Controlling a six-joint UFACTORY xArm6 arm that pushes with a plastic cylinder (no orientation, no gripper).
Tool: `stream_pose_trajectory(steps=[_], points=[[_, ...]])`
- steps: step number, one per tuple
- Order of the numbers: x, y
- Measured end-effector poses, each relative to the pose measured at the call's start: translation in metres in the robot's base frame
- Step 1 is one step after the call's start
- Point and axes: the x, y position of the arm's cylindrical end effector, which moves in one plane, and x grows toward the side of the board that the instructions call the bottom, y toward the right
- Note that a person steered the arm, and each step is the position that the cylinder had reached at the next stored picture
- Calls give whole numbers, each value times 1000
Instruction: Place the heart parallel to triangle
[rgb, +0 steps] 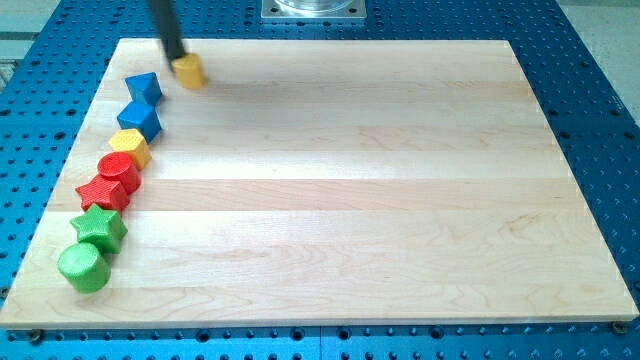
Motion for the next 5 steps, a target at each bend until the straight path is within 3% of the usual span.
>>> stream_pose_trajectory(steps=[1, 2, 3, 4, 5], points=[[35, 76], [43, 79], [7, 94], [-35, 32], [-15, -46]])
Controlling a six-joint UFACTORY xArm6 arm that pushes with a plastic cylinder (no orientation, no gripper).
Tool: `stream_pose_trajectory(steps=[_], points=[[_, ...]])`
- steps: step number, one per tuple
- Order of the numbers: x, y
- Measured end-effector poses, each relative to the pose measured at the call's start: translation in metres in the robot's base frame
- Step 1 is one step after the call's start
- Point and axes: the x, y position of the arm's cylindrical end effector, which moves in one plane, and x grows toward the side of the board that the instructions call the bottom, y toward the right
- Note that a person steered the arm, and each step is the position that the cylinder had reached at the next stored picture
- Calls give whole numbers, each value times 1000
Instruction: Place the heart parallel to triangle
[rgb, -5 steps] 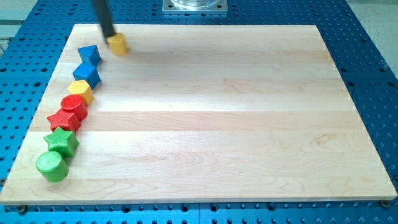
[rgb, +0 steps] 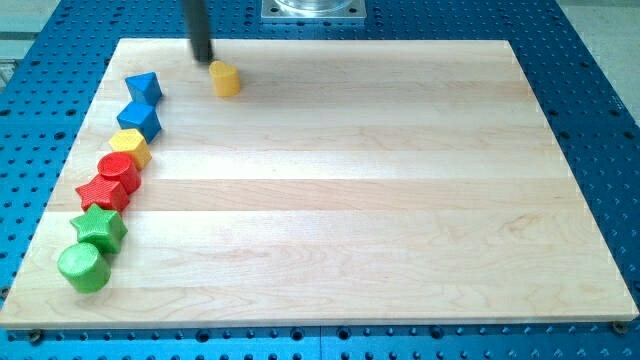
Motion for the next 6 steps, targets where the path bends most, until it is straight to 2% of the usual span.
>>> stream_pose_trajectory(steps=[2, 3, 4, 5, 6], points=[[38, 39], [57, 89], [59, 114], [60, 98], [37, 97]])
